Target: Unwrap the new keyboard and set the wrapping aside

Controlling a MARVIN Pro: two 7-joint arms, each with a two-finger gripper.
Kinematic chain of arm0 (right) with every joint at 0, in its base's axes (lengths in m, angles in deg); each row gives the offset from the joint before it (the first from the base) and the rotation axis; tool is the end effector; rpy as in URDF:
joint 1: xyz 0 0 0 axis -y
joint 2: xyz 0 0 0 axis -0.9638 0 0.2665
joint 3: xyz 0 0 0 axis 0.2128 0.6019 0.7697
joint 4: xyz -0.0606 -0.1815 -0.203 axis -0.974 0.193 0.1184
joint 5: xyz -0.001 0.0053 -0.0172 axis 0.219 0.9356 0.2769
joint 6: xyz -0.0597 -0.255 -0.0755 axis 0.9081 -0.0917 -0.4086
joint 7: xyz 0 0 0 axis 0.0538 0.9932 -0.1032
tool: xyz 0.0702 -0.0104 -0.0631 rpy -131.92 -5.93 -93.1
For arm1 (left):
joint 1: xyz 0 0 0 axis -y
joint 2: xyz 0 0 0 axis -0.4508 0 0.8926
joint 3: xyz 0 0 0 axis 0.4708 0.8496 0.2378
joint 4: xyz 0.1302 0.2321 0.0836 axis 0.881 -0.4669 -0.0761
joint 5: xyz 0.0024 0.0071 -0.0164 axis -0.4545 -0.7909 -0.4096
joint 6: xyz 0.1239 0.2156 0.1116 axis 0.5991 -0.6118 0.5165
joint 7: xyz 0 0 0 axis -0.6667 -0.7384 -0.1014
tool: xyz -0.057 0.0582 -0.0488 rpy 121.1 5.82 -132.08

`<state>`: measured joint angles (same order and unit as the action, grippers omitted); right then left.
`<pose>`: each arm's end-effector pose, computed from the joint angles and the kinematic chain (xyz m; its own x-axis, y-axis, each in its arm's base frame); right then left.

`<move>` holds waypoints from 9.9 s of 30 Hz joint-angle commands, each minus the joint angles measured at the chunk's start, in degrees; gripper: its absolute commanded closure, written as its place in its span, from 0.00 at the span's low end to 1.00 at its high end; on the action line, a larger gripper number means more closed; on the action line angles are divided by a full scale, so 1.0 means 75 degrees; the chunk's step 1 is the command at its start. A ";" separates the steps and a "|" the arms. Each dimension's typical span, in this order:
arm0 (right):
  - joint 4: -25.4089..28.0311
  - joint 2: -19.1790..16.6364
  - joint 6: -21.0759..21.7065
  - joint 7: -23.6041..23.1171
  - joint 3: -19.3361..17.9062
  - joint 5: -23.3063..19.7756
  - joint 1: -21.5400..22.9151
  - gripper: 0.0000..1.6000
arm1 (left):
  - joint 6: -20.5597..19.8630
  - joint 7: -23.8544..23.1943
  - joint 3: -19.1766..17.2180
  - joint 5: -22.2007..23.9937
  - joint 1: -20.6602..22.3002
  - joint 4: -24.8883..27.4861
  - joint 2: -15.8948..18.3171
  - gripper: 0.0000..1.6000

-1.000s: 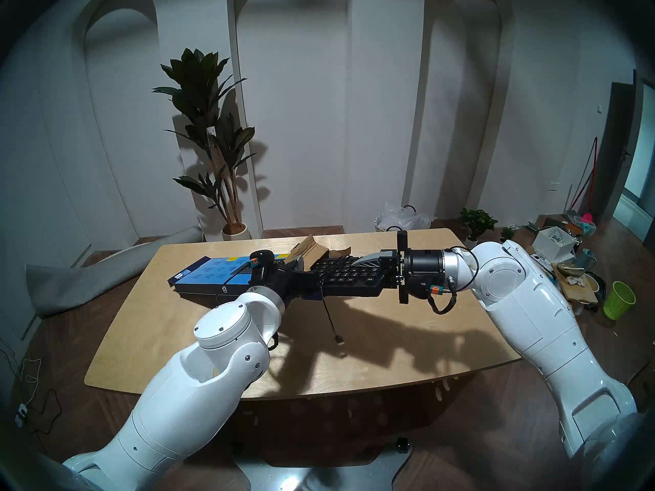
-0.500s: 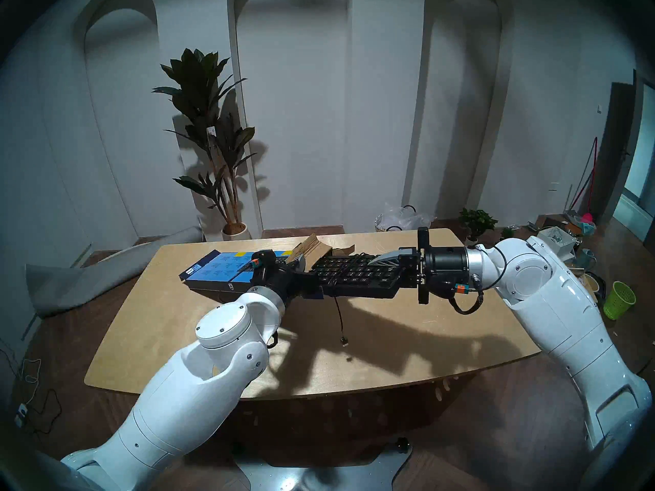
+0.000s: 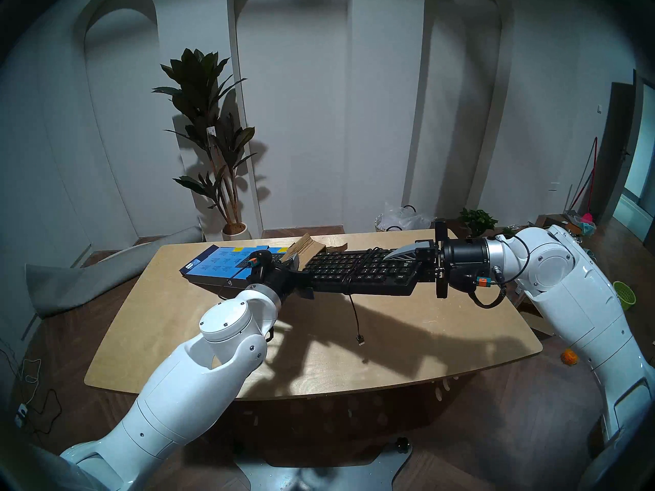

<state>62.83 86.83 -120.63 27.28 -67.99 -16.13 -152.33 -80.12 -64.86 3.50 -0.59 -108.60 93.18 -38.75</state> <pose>0.3463 -0.1062 -0.1376 -0.9322 0.3287 0.1517 0.2216 0.1869 0.9571 0.3725 -0.0856 -0.2443 0.2003 0.2204 0.9546 -0.1912 -0.9468 0.2587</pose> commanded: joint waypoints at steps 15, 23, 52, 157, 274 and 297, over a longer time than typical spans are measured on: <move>0.0349 -0.0886 -0.0028 0.0395 -0.1745 -0.1461 0.0104 1.00 | -0.0041 0.0090 -0.0438 0.0018 0.0513 -0.1229 -0.0073 1.00; 0.0206 -0.1108 -0.0028 0.0319 -0.2534 -0.2096 -0.0057 1.00 | -0.0090 0.0109 -0.0350 -0.0033 0.0709 -0.1447 -0.0236 1.00; -0.2672 0.0172 -0.0028 -0.0203 -0.2877 -0.2749 0.0350 1.00 | -0.0131 0.0966 -0.0104 -0.0018 0.0255 -0.0060 -0.0720 1.00; -0.5493 0.0446 -0.0028 -0.0597 0.0827 0.3314 0.0898 0.00 | 0.0289 0.0075 -0.0702 0.0539 0.0332 -0.0025 0.0289 1.00; -0.6544 0.1845 0.2401 0.5336 -0.1733 -0.1858 0.5766 0.00 | 0.0167 0.0294 -0.0178 0.2069 0.0759 -0.1892 -0.1459 1.00; -0.4396 0.1792 0.3515 0.7445 -0.2375 -0.1071 0.4466 0.00 | 0.0937 0.0248 -0.0150 0.2095 0.1145 -0.2077 -0.1917 0.00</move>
<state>24.84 100.37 -97.16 80.58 -84.87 -25.54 -116.20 -74.35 -62.82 3.73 14.79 -101.18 73.61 -52.79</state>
